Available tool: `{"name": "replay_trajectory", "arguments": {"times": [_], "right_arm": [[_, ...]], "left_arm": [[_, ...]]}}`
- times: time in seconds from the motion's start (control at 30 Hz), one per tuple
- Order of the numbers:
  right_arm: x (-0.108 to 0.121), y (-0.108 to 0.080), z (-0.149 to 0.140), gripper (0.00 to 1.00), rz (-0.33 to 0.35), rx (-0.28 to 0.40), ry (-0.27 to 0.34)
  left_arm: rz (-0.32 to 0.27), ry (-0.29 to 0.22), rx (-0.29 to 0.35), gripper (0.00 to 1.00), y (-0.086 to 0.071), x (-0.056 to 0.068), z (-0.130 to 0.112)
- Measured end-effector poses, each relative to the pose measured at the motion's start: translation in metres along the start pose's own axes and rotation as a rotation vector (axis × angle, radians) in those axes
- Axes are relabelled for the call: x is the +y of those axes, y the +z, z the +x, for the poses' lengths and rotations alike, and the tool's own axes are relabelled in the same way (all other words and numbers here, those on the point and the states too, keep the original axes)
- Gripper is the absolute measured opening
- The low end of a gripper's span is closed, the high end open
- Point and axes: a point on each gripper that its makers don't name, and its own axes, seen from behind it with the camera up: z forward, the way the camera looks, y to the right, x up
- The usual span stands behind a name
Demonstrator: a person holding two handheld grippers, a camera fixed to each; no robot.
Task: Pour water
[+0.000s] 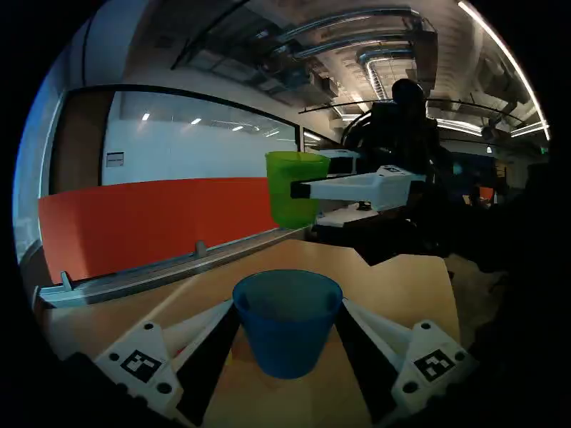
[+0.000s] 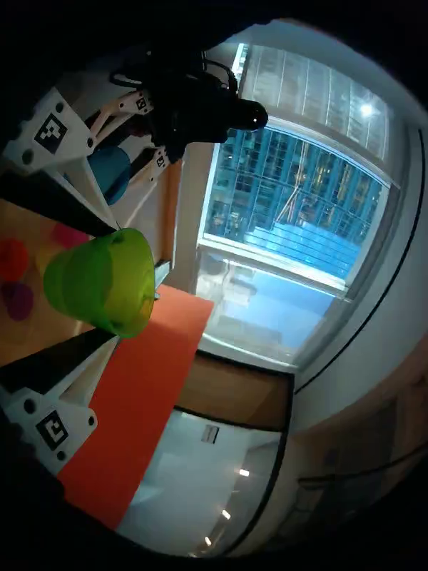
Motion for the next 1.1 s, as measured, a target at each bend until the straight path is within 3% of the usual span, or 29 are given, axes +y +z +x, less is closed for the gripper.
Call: {"name": "replay_trajectory", "arguments": {"times": [1.1], "right_arm": [[0.011, 0.015, 0.027, 0.88, -0.02, -0.007, -0.377]], "left_arm": [[-0.017, 0.01, 0.004, 0.87, 0.004, 0.011, 0.0]]}}
